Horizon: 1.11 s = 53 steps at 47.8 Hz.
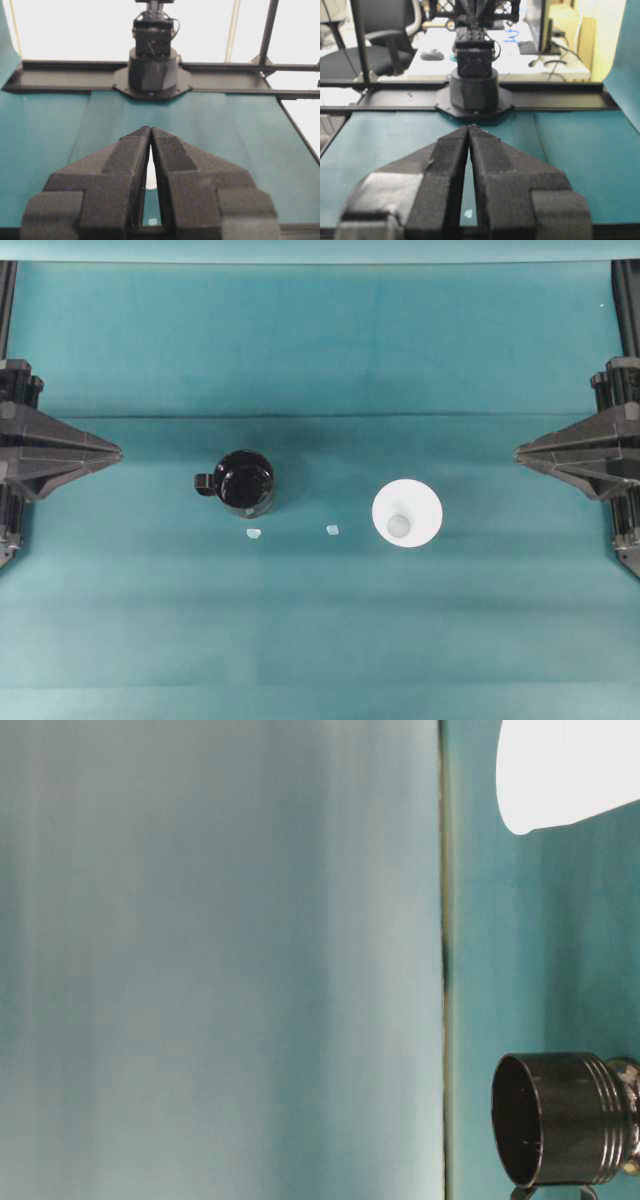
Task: Put the paper cup into the moved cup holder.
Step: 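Open the left gripper and move it toward the black cup holder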
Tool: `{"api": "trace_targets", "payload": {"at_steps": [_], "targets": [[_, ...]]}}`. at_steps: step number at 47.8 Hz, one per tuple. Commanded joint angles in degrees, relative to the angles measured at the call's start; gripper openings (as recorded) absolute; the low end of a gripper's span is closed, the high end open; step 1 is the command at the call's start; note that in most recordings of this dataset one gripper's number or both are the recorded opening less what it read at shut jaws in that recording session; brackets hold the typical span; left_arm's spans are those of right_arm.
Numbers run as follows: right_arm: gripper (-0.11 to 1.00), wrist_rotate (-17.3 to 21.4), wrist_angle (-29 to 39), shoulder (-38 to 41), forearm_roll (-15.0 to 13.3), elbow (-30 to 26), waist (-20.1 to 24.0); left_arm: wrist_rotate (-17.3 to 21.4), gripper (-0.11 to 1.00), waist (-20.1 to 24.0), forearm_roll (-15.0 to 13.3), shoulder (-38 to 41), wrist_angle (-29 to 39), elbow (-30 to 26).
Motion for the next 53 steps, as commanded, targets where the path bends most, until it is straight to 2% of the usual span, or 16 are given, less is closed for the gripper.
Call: {"api": "trace_targets", "payload": {"at_steps": [1,4,8,13,25,32,41,53], "targets": [[0.16,0.1,-0.2,0.7,0.2,-0.6,0.3,-1.3,0.13,1.6,0.7,0.7,2.2,-1.1],[0.19,0.1,1.6,1.1,0.4,-0.9,0.3,-2.4,0.08,2.1,0.6,1.0,5.1,-2.0],[0.08,0.1,5.4,1.4,0.4,-1.7,0.3,-2.4,0.00,2.2,0.7,0.9,7.9,-3.2],[0.03,0.0,11.3,1.6,0.4,-2.7,0.3,-2.3,0.00,2.2,0.7,0.8,10.4,-3.8],[0.02,0.1,21.0,1.6,0.4,-3.8,-0.4,-2.4,0.00,2.1,0.7,4.1,18.7,-4.5],[0.02,0.1,23.1,1.7,0.4,-4.0,-0.5,-3.2,0.00,1.8,0.7,8.3,24.0,-4.6],[0.02,0.1,23.7,2.5,0.4,-4.0,-0.6,-3.0,0.00,2.2,0.7,12.0,26.5,-5.0],[0.02,0.1,23.7,4.8,0.4,-4.0,-0.9,-3.3,0.00,2.1,0.7,12.6,29.9,-5.1]]}}
